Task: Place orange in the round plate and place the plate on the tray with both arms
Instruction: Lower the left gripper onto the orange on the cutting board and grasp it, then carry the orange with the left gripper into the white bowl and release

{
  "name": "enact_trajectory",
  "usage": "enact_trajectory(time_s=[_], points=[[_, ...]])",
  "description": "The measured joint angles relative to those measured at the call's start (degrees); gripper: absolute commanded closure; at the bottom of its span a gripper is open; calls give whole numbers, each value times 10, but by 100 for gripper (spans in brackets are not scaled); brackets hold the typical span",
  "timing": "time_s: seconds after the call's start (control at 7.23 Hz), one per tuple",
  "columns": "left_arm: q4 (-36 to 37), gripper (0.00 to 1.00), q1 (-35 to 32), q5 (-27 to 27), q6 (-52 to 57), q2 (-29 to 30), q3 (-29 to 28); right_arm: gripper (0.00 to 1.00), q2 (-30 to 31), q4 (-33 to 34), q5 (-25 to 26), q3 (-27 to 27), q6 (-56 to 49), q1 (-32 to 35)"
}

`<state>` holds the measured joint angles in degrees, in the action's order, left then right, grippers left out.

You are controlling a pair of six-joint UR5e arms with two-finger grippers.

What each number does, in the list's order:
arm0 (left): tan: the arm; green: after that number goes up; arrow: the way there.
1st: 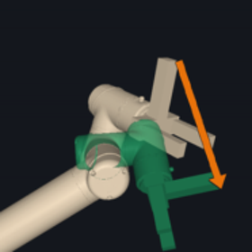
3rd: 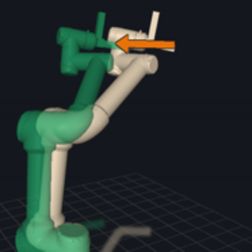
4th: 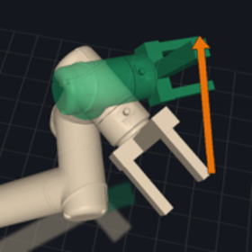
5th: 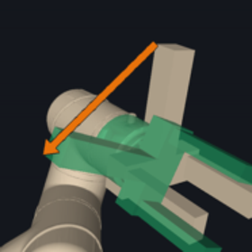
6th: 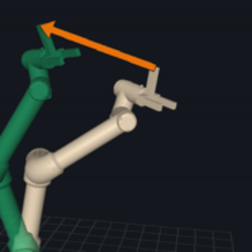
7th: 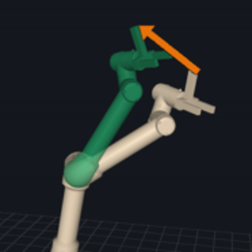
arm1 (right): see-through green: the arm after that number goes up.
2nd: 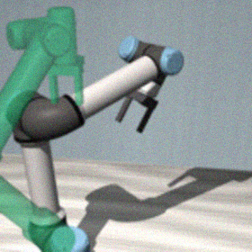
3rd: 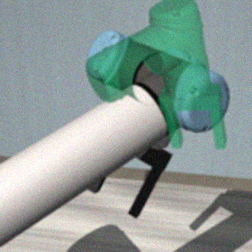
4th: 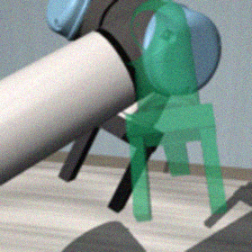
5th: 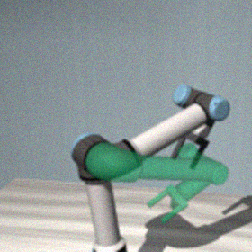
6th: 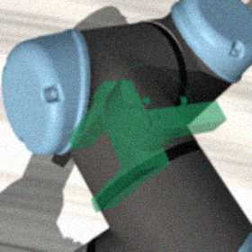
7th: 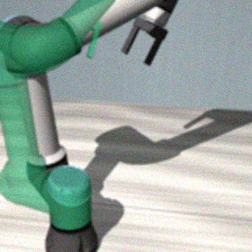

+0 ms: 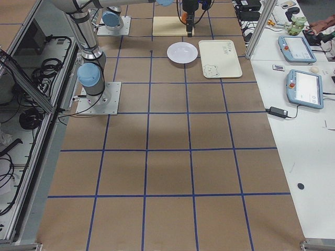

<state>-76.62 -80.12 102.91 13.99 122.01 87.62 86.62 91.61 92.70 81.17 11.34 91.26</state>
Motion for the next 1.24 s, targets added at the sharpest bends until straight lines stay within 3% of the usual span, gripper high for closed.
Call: enact_trajectory(time_s=[0.14, 0.28, 0.55, 0.83, 0.97, 1.24], points=[[-3, 72, 0, -3, 3, 3, 1, 0, 0, -1, 0, 2, 0, 0], [-9, 86, 0, -10, 4, 1, 0, 0, 0, -2, 0, 3, 0, 0], [-48, 86, -16, -42, -7, -15, -16, 0, -1, -2, 0, 4, 0, 0], [-107, 86, -72, -118, -105, -36, -36, 0, -1, -1, 0, 6, 0, -1], [-109, 86, -117, -157, -187, -39, -39, 0, -1, -2, 0, 6, 0, -1], [-32, 86, -200, -201, -318, -28, -35, 0, -1, -1, -1, 7, 0, -1]])
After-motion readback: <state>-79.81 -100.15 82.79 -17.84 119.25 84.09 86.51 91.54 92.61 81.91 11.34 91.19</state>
